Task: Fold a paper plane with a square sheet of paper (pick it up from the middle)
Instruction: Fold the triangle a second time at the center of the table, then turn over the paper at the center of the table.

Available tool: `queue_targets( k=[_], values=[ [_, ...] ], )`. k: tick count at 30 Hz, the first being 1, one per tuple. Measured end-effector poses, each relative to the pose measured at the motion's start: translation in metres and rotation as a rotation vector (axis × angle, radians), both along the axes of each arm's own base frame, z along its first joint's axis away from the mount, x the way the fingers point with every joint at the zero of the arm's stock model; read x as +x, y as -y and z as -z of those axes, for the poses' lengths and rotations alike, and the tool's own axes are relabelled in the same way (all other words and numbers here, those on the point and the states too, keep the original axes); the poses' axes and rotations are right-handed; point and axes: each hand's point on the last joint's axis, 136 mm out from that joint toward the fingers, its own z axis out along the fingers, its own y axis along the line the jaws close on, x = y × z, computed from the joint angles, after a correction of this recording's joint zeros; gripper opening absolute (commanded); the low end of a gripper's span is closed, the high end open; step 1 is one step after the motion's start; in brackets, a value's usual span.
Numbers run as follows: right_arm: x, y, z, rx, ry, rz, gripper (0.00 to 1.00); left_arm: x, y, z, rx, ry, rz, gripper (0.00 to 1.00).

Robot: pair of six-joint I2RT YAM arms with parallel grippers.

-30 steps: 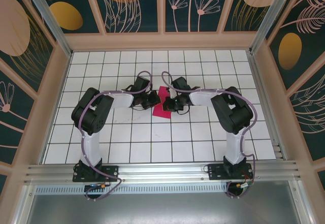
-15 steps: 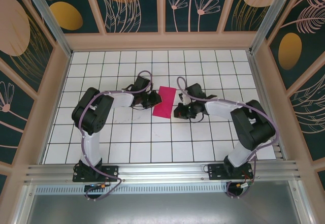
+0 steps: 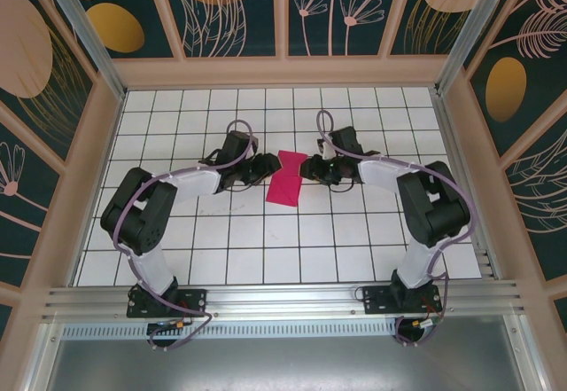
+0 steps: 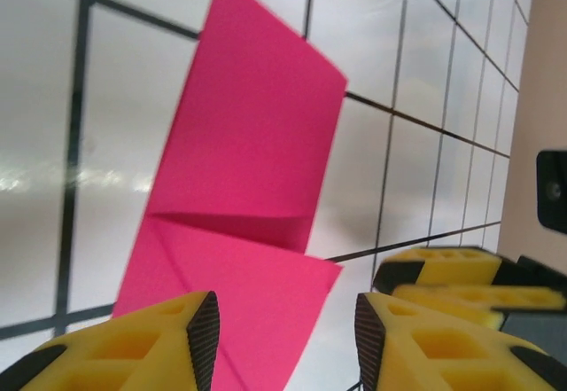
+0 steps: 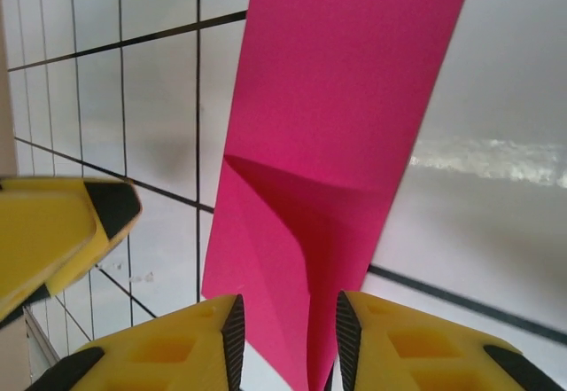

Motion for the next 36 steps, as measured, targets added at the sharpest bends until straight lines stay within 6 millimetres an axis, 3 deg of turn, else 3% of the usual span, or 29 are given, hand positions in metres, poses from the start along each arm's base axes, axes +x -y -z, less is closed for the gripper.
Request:
queue_targets(
  k=[5,17,31,36],
  values=[
    [0.002,-0.005,0.014,0.0,-0.035,-0.019,0.34,-0.013,-0.007,0.018,0.007,-0.059,-0.018,0.48],
    [0.001,-0.01,0.028,0.011,-0.072,-0.046,0.05,-0.01,0.001,0.013,-0.044,-0.05,-0.013,0.47],
    [0.005,-0.004,0.03,0.016,-0.08,-0.01,0.04,-0.016,0.01,0.031,-0.055,-0.099,0.03,0.47],
    [0.004,-0.002,0.032,0.011,-0.082,-0.006,0.04,-0.015,0.017,0.031,-0.065,-0.097,0.051,0.42]
  ],
)
